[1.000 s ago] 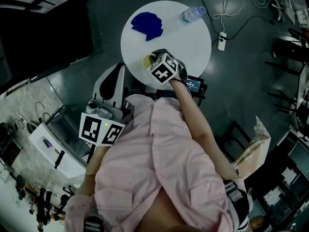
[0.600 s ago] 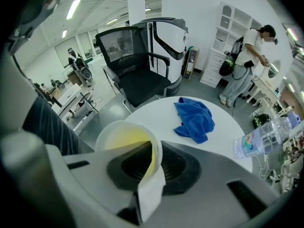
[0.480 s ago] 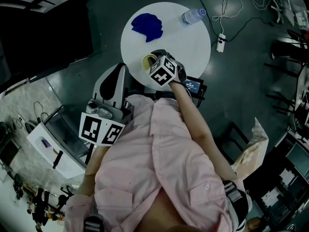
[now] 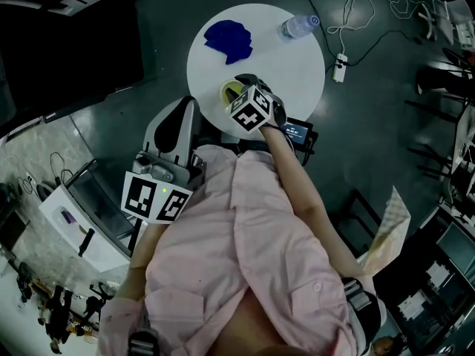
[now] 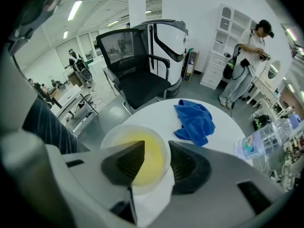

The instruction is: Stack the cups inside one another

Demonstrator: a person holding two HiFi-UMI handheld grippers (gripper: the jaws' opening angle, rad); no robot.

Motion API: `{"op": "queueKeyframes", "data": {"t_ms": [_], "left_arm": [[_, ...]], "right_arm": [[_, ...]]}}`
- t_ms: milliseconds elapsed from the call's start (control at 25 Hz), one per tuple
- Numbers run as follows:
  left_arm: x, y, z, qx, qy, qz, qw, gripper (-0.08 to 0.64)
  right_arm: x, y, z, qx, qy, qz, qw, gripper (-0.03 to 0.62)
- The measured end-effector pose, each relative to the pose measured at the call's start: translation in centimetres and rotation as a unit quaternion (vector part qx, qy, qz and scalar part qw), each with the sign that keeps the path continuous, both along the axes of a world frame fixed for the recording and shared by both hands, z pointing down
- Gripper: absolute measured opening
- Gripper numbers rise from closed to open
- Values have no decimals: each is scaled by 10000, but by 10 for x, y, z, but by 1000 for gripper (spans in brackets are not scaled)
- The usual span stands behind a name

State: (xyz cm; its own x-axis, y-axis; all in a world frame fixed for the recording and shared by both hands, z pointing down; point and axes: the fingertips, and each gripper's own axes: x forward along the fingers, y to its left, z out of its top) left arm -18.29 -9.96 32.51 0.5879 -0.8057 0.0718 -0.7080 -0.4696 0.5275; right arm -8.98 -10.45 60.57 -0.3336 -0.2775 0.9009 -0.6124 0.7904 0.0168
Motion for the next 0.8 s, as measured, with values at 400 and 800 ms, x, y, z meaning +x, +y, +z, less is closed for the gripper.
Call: {"op": "queueKeyframes", "data": {"t_ms": [400,800], "left_arm": [[1,2,0,-5,-8,-9,10000,9],[0,4,-1,16,-4,-41,10000,9]], "right_arm": [[7,-1,3,-69,-35,217,9997,183],[10,-5,0,93,-71,366,9993,183]]}}
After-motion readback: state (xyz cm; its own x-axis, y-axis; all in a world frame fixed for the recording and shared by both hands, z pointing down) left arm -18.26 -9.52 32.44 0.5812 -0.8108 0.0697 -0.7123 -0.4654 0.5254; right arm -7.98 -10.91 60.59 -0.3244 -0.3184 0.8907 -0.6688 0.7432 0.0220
